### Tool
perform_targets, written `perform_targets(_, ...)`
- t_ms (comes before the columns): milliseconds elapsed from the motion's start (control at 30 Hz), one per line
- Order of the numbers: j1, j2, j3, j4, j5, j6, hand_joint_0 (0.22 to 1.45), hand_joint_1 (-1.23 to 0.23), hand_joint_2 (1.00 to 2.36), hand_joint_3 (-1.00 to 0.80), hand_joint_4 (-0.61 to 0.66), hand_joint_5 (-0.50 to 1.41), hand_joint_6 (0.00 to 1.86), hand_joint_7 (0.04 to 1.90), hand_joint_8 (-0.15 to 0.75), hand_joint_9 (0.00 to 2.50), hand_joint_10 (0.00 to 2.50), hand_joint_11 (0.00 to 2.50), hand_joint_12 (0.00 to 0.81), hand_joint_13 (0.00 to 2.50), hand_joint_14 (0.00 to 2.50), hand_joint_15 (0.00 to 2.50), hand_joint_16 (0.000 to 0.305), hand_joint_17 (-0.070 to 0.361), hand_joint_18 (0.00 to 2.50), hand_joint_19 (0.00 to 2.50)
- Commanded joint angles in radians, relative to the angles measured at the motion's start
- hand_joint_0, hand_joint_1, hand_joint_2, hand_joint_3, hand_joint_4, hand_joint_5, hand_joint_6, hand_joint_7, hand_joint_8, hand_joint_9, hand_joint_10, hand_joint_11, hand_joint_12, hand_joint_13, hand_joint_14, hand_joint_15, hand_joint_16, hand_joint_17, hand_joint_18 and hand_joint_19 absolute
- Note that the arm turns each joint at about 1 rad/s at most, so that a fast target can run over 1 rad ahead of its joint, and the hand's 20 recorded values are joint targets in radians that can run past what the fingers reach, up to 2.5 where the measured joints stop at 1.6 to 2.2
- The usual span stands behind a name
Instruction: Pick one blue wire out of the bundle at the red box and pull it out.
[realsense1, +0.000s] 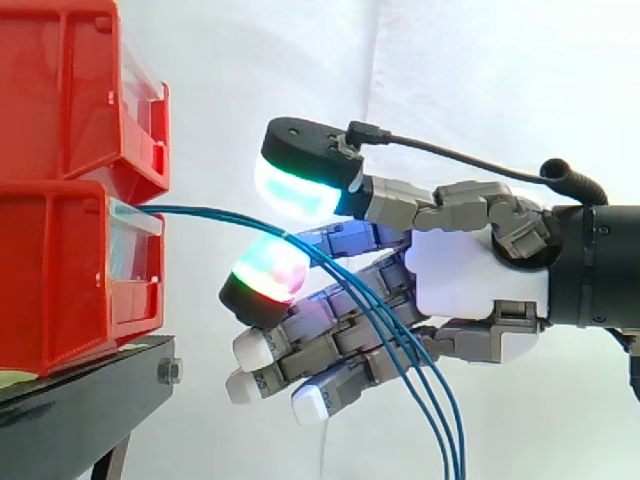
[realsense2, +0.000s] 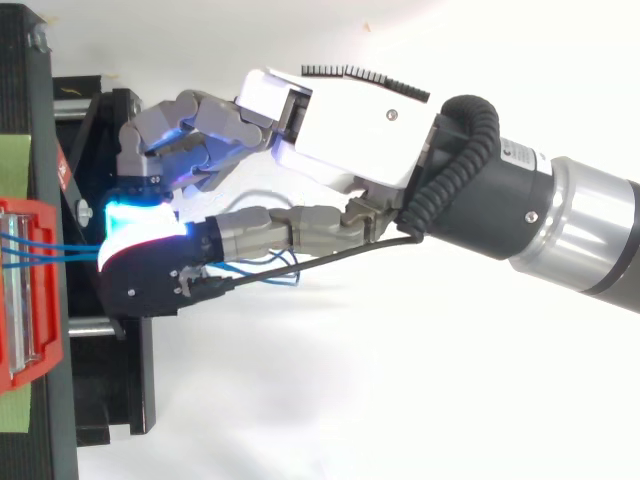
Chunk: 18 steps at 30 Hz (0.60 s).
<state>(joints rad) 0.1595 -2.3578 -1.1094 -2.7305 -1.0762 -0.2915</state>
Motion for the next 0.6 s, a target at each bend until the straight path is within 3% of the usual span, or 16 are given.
perform_targets(0, 0.000, 0.000, 0.000, 0.000, 0.001, 0.000, 0.55, -0.59, 1.01, -0.32, 0.27, -0.15, 0.79, 1.13, 0.401, 0.88, 0.01, 0.63, 0.453, 0.51, 0.01, 0.21, 0.061, 0.138, 0.65, 0.53)
perform_targets(133, 0.000, 0.000, 0.000, 0.000, 0.001, 0.000, 0.58, -0.74, 1.02, -0.24, 0.29, -0.18, 0.85, 1.06, 0.390, 0.86, 0.02, 0.66, 0.452, 0.51, 0.01, 0.21, 0.061, 0.137, 0.66, 0.52)
perform_targets(367, 0.000, 0.000, 0.000, 0.000, 0.004, 0.002, 0.61, -0.78, 1.01, -0.34, 0.28, -0.18, 0.85, 1.02, 0.384, 0.85, 0.02, 0.66, 0.442, 0.52, 0.01, 0.20, 0.060, 0.135, 0.68, 0.50)
perform_targets(567, 0.003, 0.000, 0.000, -0.003, 0.005, 0.009, 0.58, -0.54, 1.02, -0.23, 0.26, -0.17, 0.84, 1.10, 0.375, 0.87, 0.01, 0.56, 0.442, 0.54, 0.01, 0.21, 0.060, 0.135, 0.68, 0.54)
